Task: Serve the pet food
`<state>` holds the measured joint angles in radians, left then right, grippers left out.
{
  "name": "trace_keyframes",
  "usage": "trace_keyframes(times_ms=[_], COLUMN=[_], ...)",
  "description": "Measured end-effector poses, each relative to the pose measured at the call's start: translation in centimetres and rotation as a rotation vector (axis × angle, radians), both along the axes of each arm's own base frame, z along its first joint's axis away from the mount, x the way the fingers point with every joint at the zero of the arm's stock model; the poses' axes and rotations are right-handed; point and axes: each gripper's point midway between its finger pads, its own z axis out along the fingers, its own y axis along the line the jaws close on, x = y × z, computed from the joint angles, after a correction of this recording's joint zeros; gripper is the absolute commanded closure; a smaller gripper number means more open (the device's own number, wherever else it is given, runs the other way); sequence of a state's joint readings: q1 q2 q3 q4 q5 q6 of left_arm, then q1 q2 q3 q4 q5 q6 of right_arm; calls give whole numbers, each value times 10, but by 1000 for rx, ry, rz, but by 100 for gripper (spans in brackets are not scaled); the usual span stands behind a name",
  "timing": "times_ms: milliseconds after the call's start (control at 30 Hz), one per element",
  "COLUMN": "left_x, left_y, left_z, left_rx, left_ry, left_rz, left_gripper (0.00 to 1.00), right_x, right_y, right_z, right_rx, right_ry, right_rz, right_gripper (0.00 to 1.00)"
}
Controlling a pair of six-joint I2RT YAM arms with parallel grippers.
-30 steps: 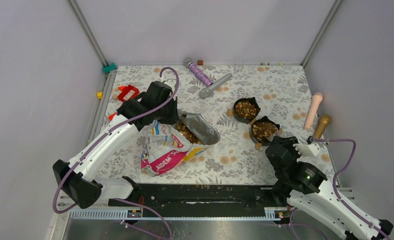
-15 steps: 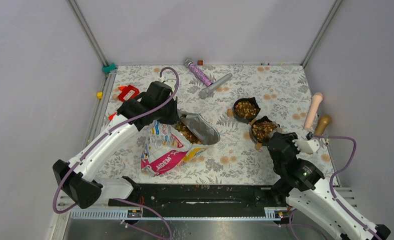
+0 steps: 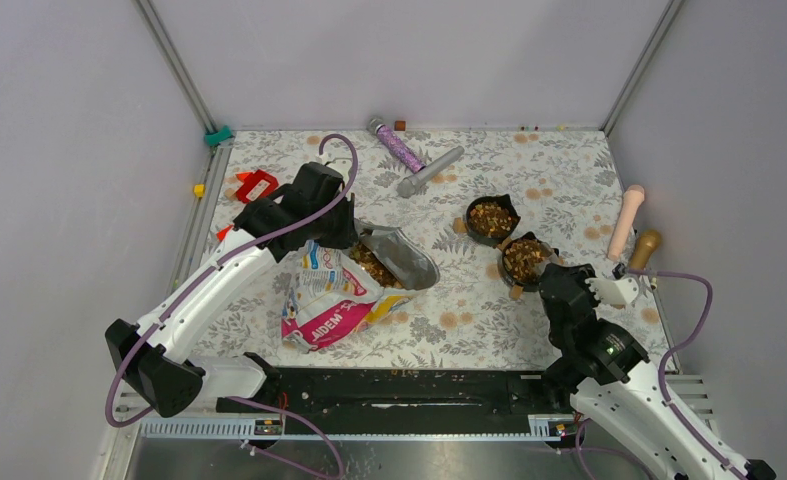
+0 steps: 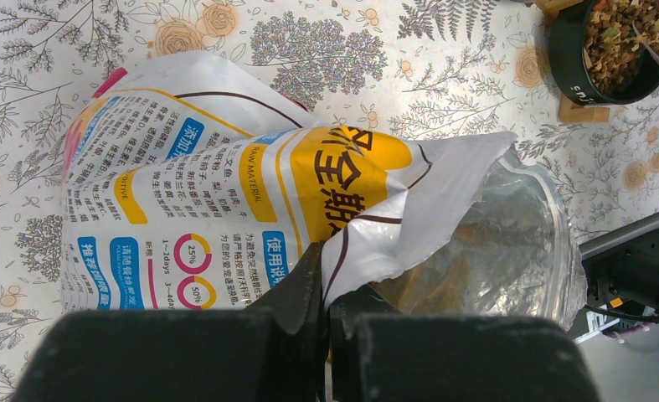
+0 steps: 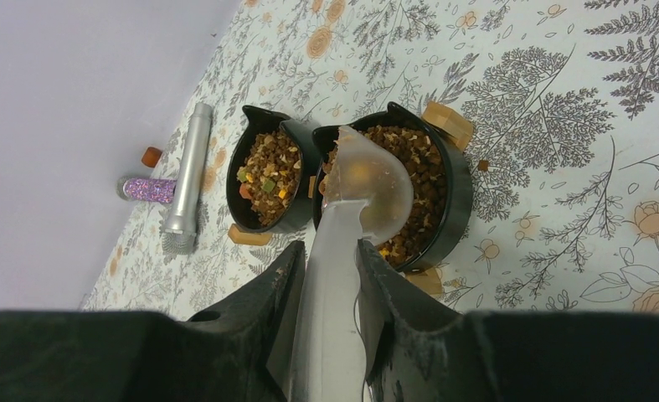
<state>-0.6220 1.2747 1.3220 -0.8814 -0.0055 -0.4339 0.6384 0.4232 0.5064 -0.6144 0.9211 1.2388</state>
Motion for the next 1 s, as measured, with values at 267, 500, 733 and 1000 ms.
trace_keyframes(times_ms=[267,500,733,1000], left_x=[0,0,0,0], left_y=[0,0,0,0], left_z=[0,0,0,0], left_rx=[0,0,0,0], left_ry=[-1,0,0,0], left_rz=[0,0,0,0], left_gripper=[100,100,100,100], right_x=[-3,-12,-15,-16], right_y=[-3,-8,-9,-6], right_z=[2,-2,4,4], right_rx=[4,-46,-80,-111], right_ry=[-7,44,66,109], right_rz=[3,20,43,77], right_gripper=[100,100,100,100])
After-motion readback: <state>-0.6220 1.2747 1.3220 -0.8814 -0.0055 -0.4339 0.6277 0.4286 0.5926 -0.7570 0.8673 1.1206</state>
